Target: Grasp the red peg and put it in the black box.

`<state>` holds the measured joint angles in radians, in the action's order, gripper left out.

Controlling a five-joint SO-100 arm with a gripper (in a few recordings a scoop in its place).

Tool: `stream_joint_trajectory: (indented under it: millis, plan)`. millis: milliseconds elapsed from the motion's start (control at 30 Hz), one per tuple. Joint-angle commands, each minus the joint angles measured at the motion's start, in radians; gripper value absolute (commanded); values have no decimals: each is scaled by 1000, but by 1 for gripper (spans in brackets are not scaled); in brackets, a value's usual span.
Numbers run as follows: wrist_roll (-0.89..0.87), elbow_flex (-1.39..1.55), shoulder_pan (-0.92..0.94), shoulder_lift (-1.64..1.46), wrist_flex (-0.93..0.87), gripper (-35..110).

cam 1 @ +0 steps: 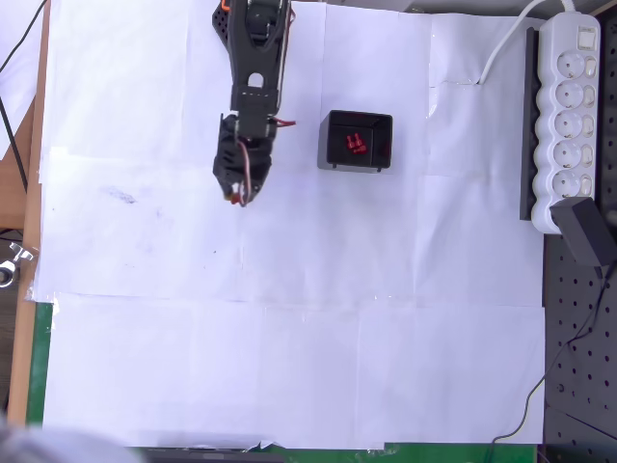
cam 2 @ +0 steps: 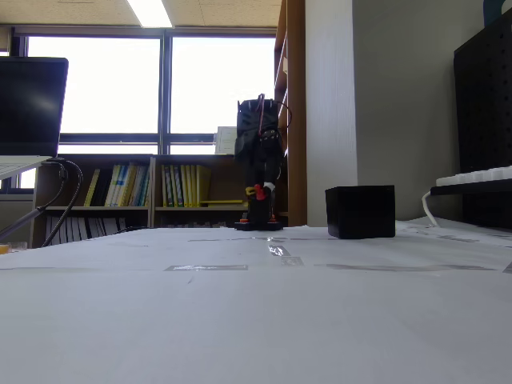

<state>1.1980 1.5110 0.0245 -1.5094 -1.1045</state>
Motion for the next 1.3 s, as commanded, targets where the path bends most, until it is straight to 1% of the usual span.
stream_joint_trajectory:
  millis: [0, 100, 167, 267, 400, 533, 700, 800, 867, 933, 1033, 1100, 1167, 1267]
  plan:
    - [-35, 221, -48, 64, -221, 0]
    - [-78, 304, -117, 67, -379, 0]
    - [-124, 353, -169, 69, -454, 0]
    - [-170, 396, -241, 69, -511, 0]
    - [-176, 448, -336, 69, -595, 0]
    - [-201, 480, -437, 48, -641, 0]
    - [-319, 474, -571, 0, -598, 0]
    - [-397, 479, -643, -49, -618, 0]
    - [-436, 477, -676, -83, -635, 0]
    - [-503, 474, -704, -110, -624, 0]
    - [-554, 446, -738, -127, -600, 0]
    - [-555, 428, -747, -127, -577, 0]
    - [-515, 423, -747, -120, -568, 0]
    - [-466, 425, -729, -104, -568, 8]
